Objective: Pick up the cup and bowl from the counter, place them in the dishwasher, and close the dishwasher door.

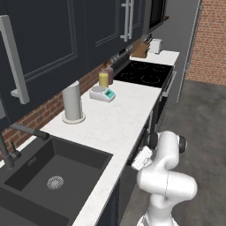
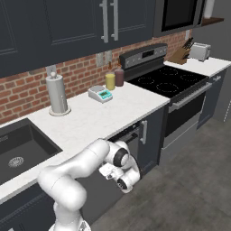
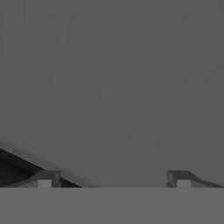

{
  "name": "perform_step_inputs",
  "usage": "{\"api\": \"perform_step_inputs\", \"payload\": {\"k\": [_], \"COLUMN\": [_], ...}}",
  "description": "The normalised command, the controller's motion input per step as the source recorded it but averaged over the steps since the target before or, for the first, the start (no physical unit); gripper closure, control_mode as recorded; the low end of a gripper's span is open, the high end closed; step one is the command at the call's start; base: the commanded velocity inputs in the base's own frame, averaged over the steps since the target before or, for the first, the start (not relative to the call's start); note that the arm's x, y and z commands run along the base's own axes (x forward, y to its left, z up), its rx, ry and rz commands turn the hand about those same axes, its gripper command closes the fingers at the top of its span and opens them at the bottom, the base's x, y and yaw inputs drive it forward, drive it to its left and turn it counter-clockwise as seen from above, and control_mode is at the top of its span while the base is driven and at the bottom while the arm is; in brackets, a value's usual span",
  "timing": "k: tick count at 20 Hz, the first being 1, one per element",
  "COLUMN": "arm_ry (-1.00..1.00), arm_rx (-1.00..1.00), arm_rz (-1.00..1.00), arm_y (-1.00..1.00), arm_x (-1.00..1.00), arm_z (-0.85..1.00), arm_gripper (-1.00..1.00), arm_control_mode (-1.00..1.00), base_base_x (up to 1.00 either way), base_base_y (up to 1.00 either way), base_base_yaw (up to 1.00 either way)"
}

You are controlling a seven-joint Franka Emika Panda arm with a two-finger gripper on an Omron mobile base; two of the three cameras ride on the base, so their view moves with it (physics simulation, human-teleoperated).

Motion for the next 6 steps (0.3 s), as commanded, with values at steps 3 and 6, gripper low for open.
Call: {"api": "perform_step_inputs", "payload": {"k": [3, 6], "arm_ry": [0.1, 0.12], "arm_rx": [-0.36, -0.33], "arm_rz": [-0.1, -0.12], "arm_y": [0.26, 0.46], "arm_x": [0.31, 0.21], "arm_z": [0.09, 0.01], "arm_gripper": [-1.0, -1.0], "arm_control_mode": [-1.0, -1.0], "base_base_x": [0.0, 0.0], "base_base_y": [0.0, 0.0], "base_base_yaw": [0.0, 0.0]}}
